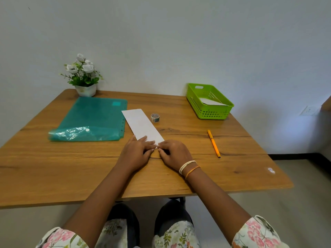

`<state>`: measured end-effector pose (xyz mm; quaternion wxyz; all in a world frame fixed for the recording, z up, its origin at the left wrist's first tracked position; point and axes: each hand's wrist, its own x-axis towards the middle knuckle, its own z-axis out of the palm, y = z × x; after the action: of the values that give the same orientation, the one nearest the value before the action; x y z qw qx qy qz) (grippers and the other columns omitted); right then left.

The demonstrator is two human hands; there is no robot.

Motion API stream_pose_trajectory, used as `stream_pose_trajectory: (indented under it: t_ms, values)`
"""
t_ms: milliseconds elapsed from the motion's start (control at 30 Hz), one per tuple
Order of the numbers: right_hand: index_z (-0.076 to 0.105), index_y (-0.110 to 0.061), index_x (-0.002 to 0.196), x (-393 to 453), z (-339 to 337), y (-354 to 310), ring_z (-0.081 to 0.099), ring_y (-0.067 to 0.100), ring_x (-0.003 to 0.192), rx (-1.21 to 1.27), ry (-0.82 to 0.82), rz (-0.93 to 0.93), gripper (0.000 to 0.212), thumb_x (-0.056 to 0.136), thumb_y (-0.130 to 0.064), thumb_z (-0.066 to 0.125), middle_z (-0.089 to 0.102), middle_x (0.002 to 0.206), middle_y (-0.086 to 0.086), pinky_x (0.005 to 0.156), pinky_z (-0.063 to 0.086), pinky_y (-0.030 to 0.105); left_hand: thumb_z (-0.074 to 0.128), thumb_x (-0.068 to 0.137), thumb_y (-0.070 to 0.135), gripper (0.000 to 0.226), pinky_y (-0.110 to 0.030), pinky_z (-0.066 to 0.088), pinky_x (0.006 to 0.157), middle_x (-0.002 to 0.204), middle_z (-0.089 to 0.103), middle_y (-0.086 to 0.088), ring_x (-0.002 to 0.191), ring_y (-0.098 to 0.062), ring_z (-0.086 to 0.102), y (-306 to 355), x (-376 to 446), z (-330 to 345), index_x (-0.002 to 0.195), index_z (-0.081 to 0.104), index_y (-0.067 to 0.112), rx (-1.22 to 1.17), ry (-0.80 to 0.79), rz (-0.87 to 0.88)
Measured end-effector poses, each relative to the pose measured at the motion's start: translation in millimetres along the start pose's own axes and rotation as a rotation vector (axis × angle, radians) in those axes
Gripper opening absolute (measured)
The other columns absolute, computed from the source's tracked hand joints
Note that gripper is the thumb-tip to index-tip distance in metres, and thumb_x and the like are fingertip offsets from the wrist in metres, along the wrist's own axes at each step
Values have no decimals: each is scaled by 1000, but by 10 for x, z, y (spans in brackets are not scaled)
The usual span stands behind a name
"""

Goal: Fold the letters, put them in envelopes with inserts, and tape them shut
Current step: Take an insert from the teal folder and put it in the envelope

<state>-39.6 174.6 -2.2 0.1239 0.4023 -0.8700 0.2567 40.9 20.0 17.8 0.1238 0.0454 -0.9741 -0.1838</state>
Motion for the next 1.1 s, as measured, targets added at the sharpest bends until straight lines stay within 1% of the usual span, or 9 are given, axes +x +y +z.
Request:
stream_pose_trajectory:
  t_ms: [267, 433, 533, 600, 733, 833, 967, 1033, 1100]
  values:
    - [74, -19, 106, 15, -53, 26, 67, 12, 100, -25, 6, 190, 28, 86, -31, 59, 72, 110, -4, 86, 55, 31, 41, 99, 45, 36, -43, 7, 119, 144, 43, 17, 143, -6, 24, -199, -14, 46, 134, 49, 43, 32, -74, 13]
    - [75, -8, 88, 248, -131, -171, 64, 26, 80, -72, -145, 390, 22, 86, -21, 58, 70, 82, 9, 66, 53, 29, 41, 99, 45, 36, -39, 15, 117, 148, 39, 10, 142, -9, 27, -184, -12, 50, 134, 47, 45, -31, -87, -31]
    - [58, -9, 68, 446, -135, -230, 48, 25, 70, -9, -252, 574, 15, 80, -16, 64, 45, 62, 6, 45, 31, 25, 41, 99, 44, 35, -38, 18, 116, 151, 36, 5, 142, -16, 28, -171, -27, 16, 134, 46, 46, -60, -100, -71]
    - [61, -9, 80, 569, -171, -243, 50, 25, 73, 83, -281, 678, 13, 78, -17, 70, 50, 73, 7, 46, 32, 25, 42, 99, 41, 35, -39, 19, 116, 151, 36, 4, 142, -19, 28, -137, -31, -8, 134, 48, 45, -79, -95, -83]
    - [63, -4, 105, 724, -238, -251, 60, 27, 95, 138, -376, 780, 38, 76, -22, 78, 60, 96, 10, 67, 44, 30, 44, 98, 42, 34, -39, 20, 115, 151, 37, 4, 142, -20, 29, -138, -41, -16, 131, 51, 45, -102, -75, -92]
    - [61, -4, 111, 754, -214, -215, 62, 27, 104, 183, -394, 839, 46, 74, -23, 80, 65, 111, 12, 72, 47, 30, 49, 97, 41, 32, -40, 21, 116, 146, 43, 7, 140, -16, 33, -195, -26, 24, 128, 55, 43, -154, -54, -71]
    - [65, -11, 84, 717, -257, -102, 66, 25, 92, 275, -291, 866, 22, 70, -14, 82, 66, 93, 9, 76, 55, 32, 58, 93, 35, 32, -40, 40, 108, 134, 57, 12, 126, -8, 49, -253, -23, 54, 124, 62, 34, -389, 56, -107]
    - [56, -17, 64, 684, -365, 16, 62, 22, 83, 228, -185, 793, 24, 71, -6, 75, 63, 83, 6, 68, 48, 27, 60, 92, 31, 33, -30, 45, 98, 129, 62, 7, 117, -7, 55, -284, -25, 46, 125, 62, 29, -516, 151, -145]
    - [57, -18, 65, 638, -512, 141, 61, 24, 82, 134, -54, 704, 21, 74, -2, 67, 65, 83, 8, 66, 40, 25, 60, 93, 28, 36, -24, 44, 91, 123, 64, 3, 114, -9, 57, -307, -17, 40, 129, 59, 26, -578, 215, -175]
